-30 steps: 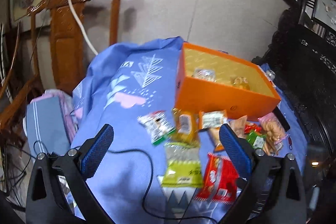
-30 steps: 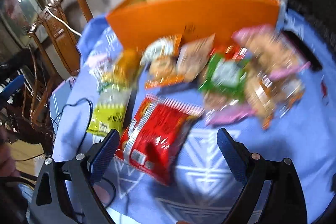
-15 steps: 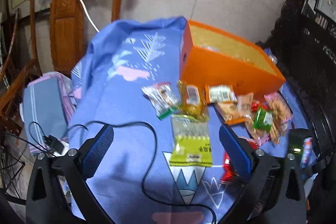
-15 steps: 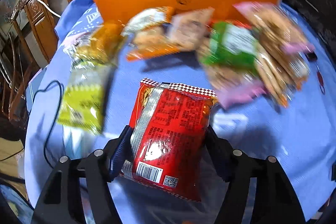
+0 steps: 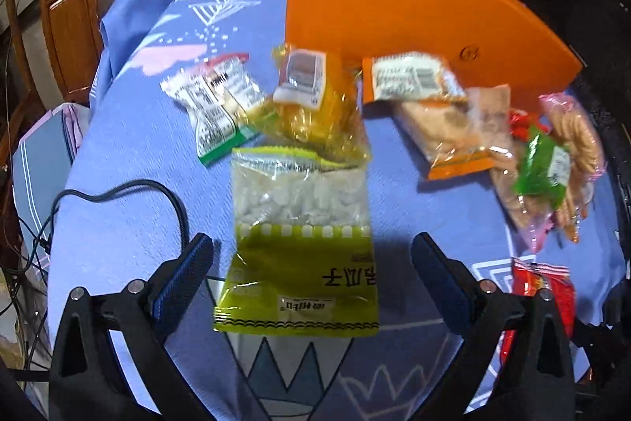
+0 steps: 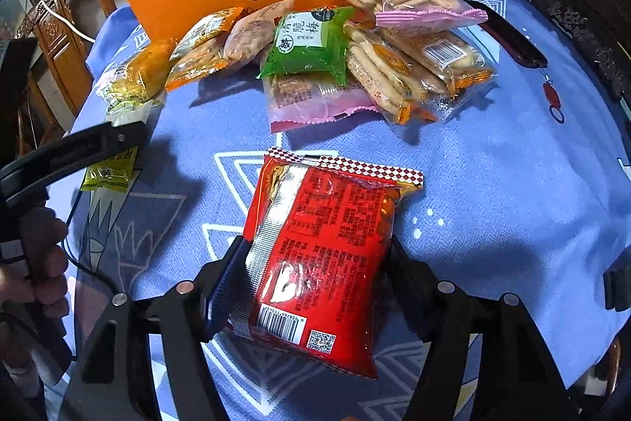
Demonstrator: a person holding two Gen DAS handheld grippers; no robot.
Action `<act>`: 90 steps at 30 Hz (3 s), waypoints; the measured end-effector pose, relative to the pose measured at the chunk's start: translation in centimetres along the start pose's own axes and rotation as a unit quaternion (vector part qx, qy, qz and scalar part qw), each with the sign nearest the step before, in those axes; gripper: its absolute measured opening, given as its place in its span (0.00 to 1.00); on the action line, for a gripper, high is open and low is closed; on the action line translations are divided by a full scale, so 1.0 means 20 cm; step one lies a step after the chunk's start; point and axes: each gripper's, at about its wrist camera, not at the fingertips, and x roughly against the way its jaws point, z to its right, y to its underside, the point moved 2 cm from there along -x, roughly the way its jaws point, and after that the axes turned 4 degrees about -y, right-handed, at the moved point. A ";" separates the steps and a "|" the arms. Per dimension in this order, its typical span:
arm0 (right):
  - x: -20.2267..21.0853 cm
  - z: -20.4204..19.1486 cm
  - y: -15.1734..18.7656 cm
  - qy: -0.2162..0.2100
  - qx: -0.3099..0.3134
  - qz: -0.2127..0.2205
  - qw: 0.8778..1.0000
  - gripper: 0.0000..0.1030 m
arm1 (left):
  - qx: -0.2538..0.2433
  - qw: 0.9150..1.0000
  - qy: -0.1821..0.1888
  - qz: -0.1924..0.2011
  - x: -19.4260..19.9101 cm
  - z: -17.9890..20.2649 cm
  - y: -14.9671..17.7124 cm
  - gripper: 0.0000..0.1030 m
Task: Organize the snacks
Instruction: 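Grasp the red chip bag with the right tool while the left grasps the green seed bag, then release the red chip bag and green seed bag into the orange box, then grasp the pink cookie bag with the right tool while the left grasps the yellow cake pack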
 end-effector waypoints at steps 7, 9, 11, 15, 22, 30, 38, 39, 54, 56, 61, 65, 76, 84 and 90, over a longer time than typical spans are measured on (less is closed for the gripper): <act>-0.02 -0.01 -0.02 -0.006 0.004 0.003 1.000 0.68 | -0.035 0.999 -0.036 0.013 -0.04 0.04 0.02 0.71; -0.02 -0.01 -0.02 -0.007 0.006 0.005 1.000 0.68 | -0.037 0.999 -0.035 0.013 -0.03 0.05 0.02 0.64; -0.02 0.00 -0.02 -0.008 0.008 0.006 1.000 0.68 | -0.033 0.999 -0.031 0.015 -0.02 0.03 0.02 0.63; -0.02 0.00 -0.01 -0.009 0.010 0.008 1.000 0.68 | -0.007 1.000 0.003 0.020 0.04 0.00 0.05 0.62; 0.07 -0.02 -0.03 -0.017 0.027 0.028 0.999 0.68 | -0.009 0.998 0.029 0.055 0.25 -0.02 0.05 0.62; 0.39 -0.04 -0.24 -0.050 0.037 0.112 0.992 0.68 | -0.018 0.990 0.069 0.122 0.55 -0.01 -0.17 0.63; 0.51 0.04 -0.91 -0.038 0.049 0.210 0.976 0.68 | -0.028 0.981 0.074 0.179 0.66 0.11 -0.73 0.63; 0.50 0.05 -0.98 -0.040 0.047 0.211 0.976 0.68 | -0.030 0.980 0.072 0.182 0.65 0.14 -0.82 0.63; 0.59 0.18 -1.21 -0.106 0.045 0.252 0.961 0.97 | 0.014 0.969 0.060 0.239 0.74 0.16 -1.02 0.96; 0.59 0.23 -1.10 -0.120 0.038 0.281 0.952 0.97 | 0.027 0.970 0.060 0.235 0.72 0.13 -0.90 0.96; 0.44 0.31 -0.84 -0.081 0.050 0.229 0.969 0.97 | 0.053 0.979 0.071 0.183 0.58 0.09 -0.56 0.96; 0.29 0.34 -0.77 -0.041 0.068 0.165 0.983 0.97 | 0.034 0.987 0.057 0.150 0.47 0.11 -0.33 0.96; -0.04 0.34 -0.83 -0.004 0.103 0.074 0.992 0.96 | -0.018 0.991 0.040 0.126 0.44 0.10 -0.07 0.96; -0.12 0.29 -0.80 -0.004 0.124 0.044 0.991 0.44 | -0.009 0.993 0.038 0.110 0.40 0.05 -0.08 0.96; 0.14 0.29 -0.70 -0.050 0.064 0.102 0.991 0.43 | -0.007 0.994 0.013 0.108 0.26 0.01 -0.21 0.96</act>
